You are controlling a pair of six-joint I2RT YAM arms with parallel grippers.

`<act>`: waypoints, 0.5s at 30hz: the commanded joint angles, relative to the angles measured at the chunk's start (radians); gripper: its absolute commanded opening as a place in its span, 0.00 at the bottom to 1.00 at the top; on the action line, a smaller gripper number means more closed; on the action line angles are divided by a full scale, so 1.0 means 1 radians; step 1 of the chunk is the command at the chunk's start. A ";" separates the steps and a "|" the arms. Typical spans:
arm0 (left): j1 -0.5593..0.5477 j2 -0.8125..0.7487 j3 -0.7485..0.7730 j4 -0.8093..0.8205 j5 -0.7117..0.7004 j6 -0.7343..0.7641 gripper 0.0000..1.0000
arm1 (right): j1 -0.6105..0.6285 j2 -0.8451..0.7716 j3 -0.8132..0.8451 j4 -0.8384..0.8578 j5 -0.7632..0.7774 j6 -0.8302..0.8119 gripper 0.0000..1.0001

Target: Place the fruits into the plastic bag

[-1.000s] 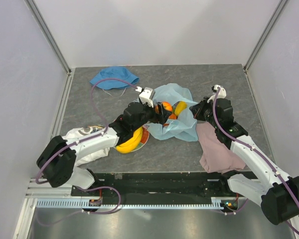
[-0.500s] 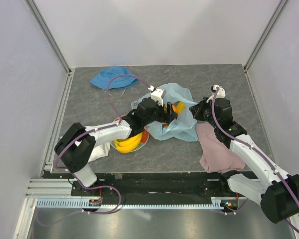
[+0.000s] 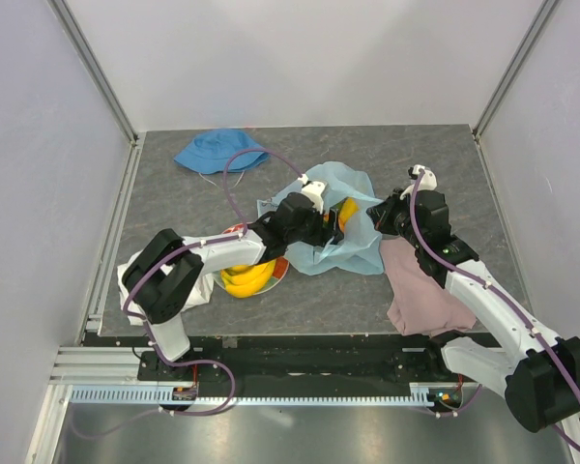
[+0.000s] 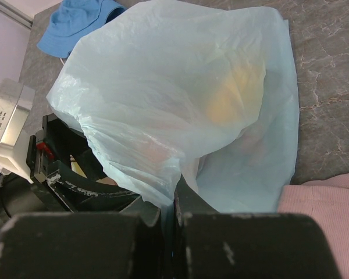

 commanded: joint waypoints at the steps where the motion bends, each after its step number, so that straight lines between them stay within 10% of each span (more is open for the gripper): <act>1: -0.004 -0.002 0.037 0.004 0.013 0.028 0.50 | -0.002 -0.001 -0.003 0.034 0.010 -0.010 0.00; 11: -0.004 -0.010 0.032 0.002 0.003 0.035 0.59 | -0.005 0.002 -0.004 0.033 0.010 -0.010 0.00; 13: -0.006 -0.013 0.032 0.002 0.002 0.036 0.86 | -0.002 0.003 -0.004 0.033 0.011 -0.012 0.00; 15: -0.006 -0.025 0.022 0.014 0.003 0.041 0.87 | -0.004 0.003 -0.004 0.033 0.010 -0.010 0.00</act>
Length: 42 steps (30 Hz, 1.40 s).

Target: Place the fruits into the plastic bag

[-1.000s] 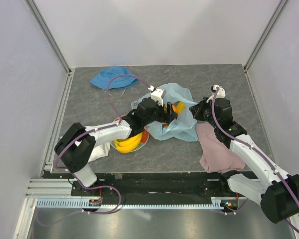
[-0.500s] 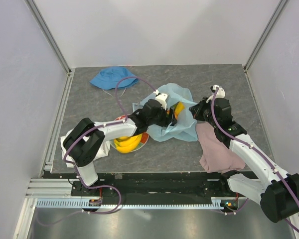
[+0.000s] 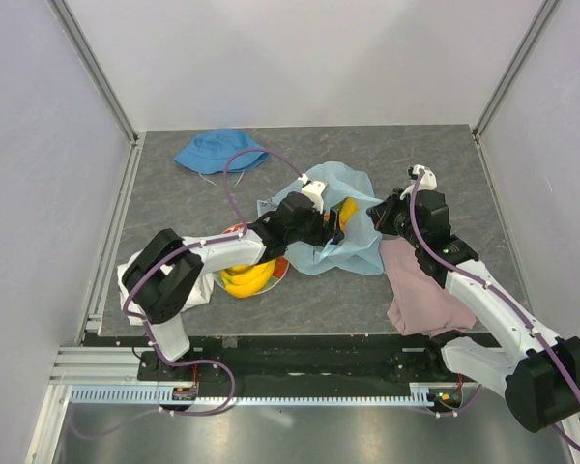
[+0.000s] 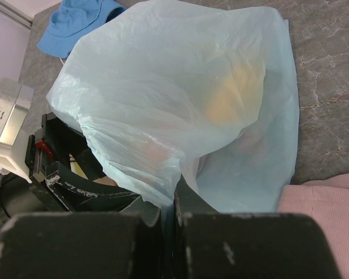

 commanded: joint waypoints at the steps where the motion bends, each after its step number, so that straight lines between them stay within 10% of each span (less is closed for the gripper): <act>1: -0.006 -0.032 0.015 0.025 0.003 0.041 0.87 | -0.002 0.005 -0.004 0.034 0.010 -0.010 0.00; 42: -0.006 -0.334 -0.164 0.137 0.129 0.089 0.99 | -0.004 -0.023 0.003 0.022 0.010 -0.008 0.00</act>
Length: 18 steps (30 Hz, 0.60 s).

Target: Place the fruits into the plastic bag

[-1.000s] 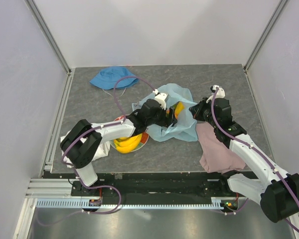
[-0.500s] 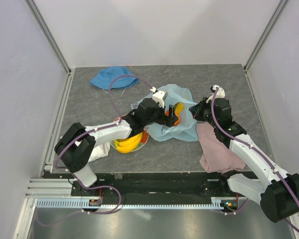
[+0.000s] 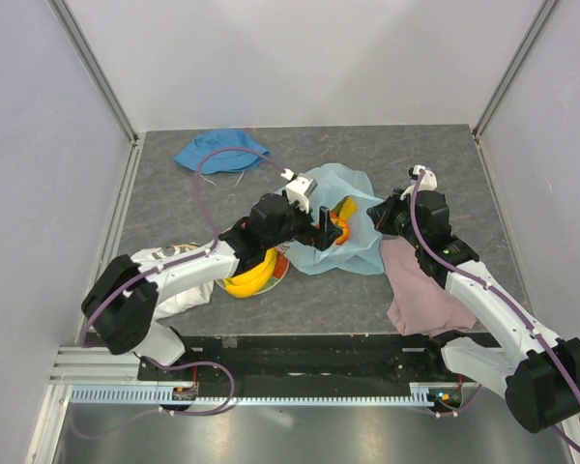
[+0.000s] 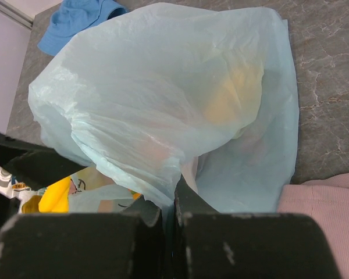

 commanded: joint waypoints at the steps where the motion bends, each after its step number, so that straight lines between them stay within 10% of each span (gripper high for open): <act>1: -0.006 -0.119 -0.069 0.071 0.091 0.051 0.99 | -0.002 -0.019 0.005 0.021 0.010 -0.009 0.00; 18: 0.004 -0.508 -0.300 -0.163 -0.132 0.091 0.99 | -0.002 -0.022 0.001 0.023 0.011 -0.010 0.00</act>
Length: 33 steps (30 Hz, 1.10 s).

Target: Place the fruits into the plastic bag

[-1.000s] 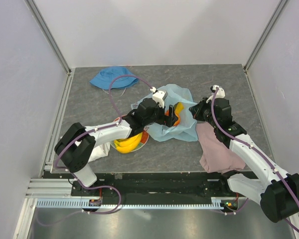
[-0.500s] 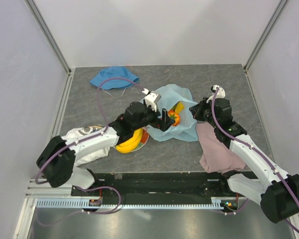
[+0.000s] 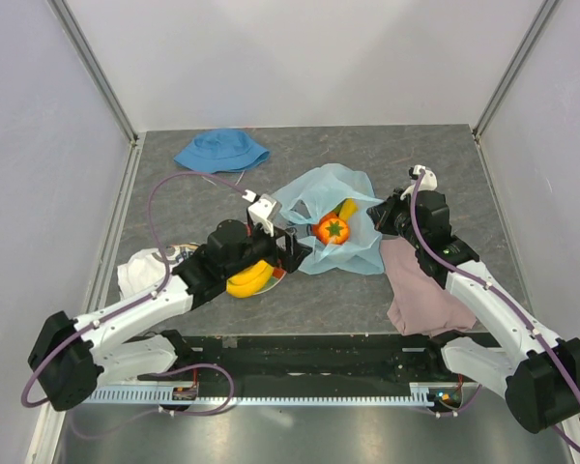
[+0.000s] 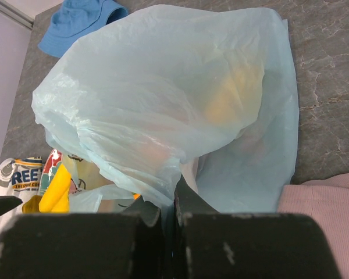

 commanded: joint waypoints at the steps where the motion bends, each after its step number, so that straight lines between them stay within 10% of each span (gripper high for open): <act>1: 0.008 -0.079 -0.046 -0.066 -0.136 0.022 0.99 | -0.002 -0.021 0.001 0.022 0.011 -0.008 0.00; 9: 0.186 -0.098 -0.106 -0.162 -0.228 -0.096 0.99 | -0.002 -0.027 -0.002 0.022 0.011 -0.008 0.00; 33: 0.261 0.074 -0.171 -0.060 -0.259 -0.104 0.81 | -0.002 -0.035 -0.004 0.014 0.015 -0.011 0.01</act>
